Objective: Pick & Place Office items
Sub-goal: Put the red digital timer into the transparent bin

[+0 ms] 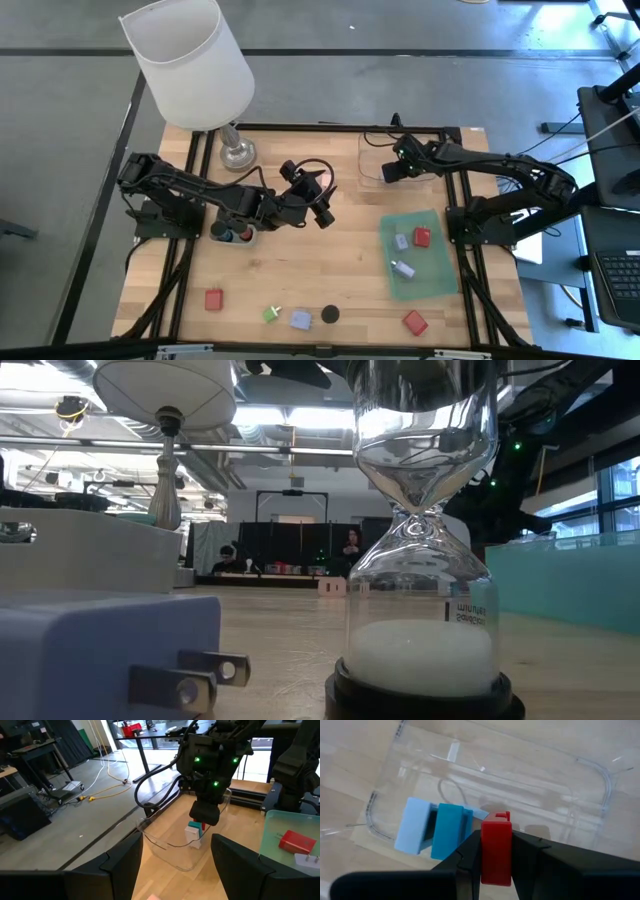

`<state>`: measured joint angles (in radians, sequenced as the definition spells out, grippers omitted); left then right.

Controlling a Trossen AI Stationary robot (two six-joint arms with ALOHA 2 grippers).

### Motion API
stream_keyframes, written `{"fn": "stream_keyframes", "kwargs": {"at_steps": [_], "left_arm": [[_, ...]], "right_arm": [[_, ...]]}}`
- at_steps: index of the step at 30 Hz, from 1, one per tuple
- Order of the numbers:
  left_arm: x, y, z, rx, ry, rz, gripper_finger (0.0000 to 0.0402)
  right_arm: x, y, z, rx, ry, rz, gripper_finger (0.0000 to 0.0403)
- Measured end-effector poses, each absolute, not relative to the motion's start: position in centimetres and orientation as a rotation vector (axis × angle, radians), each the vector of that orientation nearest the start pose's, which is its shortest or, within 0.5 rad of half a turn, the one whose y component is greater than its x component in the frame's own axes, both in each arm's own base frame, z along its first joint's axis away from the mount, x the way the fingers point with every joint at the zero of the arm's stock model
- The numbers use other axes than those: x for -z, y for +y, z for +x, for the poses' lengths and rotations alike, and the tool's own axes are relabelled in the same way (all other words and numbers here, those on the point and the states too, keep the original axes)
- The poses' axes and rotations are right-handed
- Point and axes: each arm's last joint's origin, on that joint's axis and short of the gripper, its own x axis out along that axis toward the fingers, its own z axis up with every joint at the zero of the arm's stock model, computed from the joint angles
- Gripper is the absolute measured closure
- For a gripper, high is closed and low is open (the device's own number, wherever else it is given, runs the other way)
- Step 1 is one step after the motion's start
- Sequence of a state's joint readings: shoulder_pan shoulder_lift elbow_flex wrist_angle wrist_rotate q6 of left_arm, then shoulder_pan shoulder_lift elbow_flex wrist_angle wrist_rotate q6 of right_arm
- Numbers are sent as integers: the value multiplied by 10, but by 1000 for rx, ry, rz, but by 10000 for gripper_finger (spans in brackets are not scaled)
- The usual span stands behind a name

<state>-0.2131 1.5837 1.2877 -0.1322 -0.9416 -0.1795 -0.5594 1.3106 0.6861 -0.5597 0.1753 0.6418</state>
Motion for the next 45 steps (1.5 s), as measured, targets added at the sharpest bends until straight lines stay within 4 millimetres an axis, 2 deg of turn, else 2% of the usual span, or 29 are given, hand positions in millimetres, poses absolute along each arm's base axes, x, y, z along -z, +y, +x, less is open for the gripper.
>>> {"fn": "stream_keyframes", "kwargs": {"at_steps": [26,36,45], "left_arm": [[-318,-52,349,-745,303,70,170],[-316,-51,348,-746,325,84,170],[-316,-51,348,-746,325,85,170]], "right_arm": [[-174,-122,186,1007,946,781,330],[-174,-123,186,1044,928,785,310],[-174,-123,186,1049,926,788,308]]}}
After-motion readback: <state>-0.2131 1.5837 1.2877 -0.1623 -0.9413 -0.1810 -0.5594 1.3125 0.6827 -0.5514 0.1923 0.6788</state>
